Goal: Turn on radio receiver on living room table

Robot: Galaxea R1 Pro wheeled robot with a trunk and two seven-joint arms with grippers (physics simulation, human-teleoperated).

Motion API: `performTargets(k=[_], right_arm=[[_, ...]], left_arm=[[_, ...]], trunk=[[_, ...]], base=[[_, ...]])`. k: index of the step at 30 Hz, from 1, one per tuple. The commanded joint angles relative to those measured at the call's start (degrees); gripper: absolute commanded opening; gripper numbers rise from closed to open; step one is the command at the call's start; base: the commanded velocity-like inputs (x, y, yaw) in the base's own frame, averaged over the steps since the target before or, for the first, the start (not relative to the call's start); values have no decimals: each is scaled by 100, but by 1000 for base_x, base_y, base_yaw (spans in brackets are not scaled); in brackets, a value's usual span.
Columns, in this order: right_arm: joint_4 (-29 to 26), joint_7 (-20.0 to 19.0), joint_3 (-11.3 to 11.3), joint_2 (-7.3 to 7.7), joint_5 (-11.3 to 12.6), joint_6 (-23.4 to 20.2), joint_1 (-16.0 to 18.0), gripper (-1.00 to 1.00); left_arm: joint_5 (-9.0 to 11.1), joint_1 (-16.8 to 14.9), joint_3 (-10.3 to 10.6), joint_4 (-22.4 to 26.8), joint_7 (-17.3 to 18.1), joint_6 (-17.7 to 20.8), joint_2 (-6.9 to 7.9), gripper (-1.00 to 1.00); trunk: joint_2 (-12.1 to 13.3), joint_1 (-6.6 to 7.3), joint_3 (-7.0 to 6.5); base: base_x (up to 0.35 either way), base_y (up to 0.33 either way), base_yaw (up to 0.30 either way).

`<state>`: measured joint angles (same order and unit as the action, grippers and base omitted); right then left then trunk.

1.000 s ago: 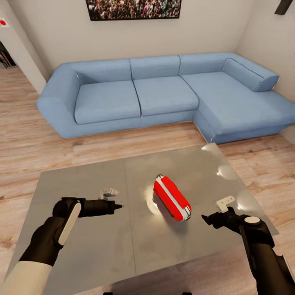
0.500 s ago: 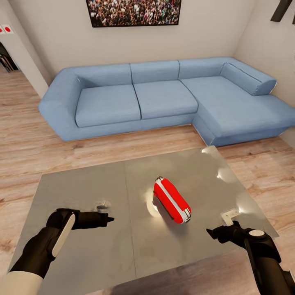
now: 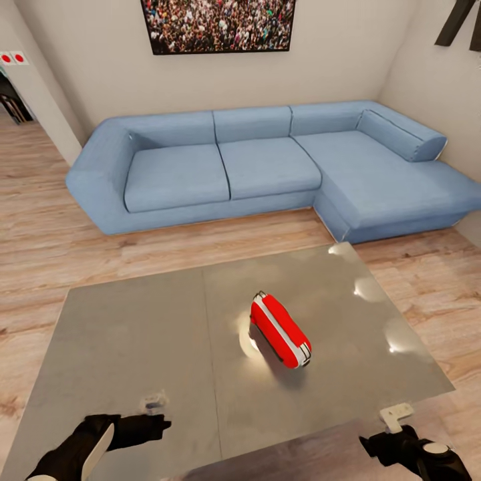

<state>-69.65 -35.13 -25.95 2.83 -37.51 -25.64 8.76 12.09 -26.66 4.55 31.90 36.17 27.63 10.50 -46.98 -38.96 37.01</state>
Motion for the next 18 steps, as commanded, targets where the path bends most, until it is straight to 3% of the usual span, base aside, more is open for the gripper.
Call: performTargets(k=[1,10,14,18], right_arm=[[140,86,-6,2,3,20,-22,100],[1379,905,-15,35,7,623,-58,100],[1714,1189,-15,36,7,705,-59,100],[2004,1428,-14,23,9,732,-59,100]], left_arm=[[4,1,2,-150,1,-118,-5,-100],[-17,7,50,-1566,-4,-1185,-55,-100],[-182,8,146,-2092,-30,-1494,-69,-100],[-495,4,182,-2533,-63,-1594,-125,-100]], trunk=[[0,0,-10],[0,0,-92],[0,0,-129],[0,0,-165]], base=[[0,0,0],[0,0,0],[0,0,0],[0,0,0]])
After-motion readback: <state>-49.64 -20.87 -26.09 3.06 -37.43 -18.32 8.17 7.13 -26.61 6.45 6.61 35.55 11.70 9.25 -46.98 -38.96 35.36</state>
